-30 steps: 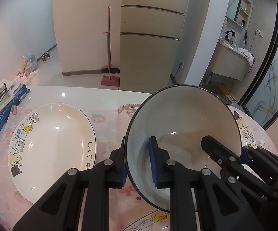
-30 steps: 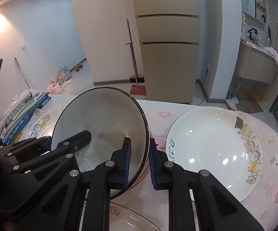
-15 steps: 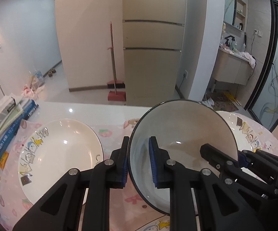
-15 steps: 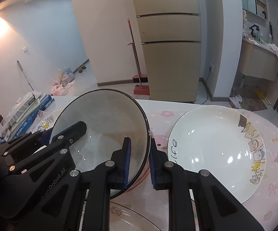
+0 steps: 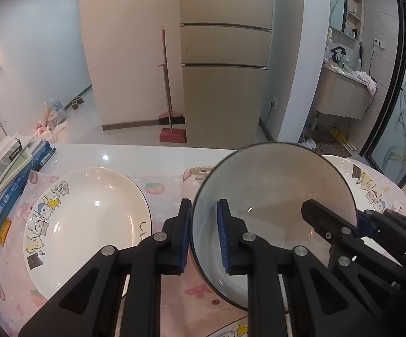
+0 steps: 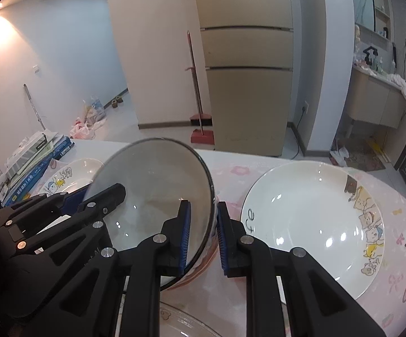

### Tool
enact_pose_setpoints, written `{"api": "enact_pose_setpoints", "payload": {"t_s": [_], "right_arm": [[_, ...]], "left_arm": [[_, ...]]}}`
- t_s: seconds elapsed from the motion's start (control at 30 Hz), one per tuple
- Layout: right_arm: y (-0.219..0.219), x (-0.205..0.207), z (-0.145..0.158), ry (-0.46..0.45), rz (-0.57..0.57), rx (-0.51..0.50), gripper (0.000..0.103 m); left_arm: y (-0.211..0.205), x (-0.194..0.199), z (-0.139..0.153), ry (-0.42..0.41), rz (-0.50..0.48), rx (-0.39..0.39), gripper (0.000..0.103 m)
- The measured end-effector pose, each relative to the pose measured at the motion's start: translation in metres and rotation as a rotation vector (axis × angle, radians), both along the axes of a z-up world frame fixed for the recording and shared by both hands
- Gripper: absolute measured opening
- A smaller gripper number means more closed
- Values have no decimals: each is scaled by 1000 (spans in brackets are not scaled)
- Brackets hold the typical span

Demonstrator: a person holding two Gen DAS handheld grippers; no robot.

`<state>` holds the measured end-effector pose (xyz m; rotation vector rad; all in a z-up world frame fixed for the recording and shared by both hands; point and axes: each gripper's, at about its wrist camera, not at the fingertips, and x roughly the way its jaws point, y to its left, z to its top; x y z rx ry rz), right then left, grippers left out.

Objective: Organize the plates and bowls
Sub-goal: 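Open the left tool and release the white bowl on the pink bowls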

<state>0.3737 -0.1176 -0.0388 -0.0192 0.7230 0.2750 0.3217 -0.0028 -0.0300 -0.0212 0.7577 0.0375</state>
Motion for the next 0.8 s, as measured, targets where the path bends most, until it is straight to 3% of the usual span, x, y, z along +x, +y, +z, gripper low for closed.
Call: {"api": "enact_pose_setpoints", "payload": {"t_s": [0.3, 0.4, 0.47, 0.63, 0.73, 0.8], "right_arm": [[-2, 4, -4, 1, 3, -26, 22], [-2, 6, -4, 8, 2, -17, 22], [-3, 8, -4, 14, 3, -3, 22], [-17, 14, -4, 62, 5, 96, 22], [-27, 19, -4, 96, 8, 169, 21], [-34, 20, -3, 101, 1, 213, 21]], "left_arm": [[1, -3, 5, -18, -7, -12, 18], [2, -1, 3, -9, -2, -6, 30], [3, -1, 4, -15, 8, -3, 45], [10, -2, 4, -17, 33, -19, 55], [16, 0, 4, -6, 47, -48, 55], [21, 1, 3, 1, 60, -71, 49]]}}
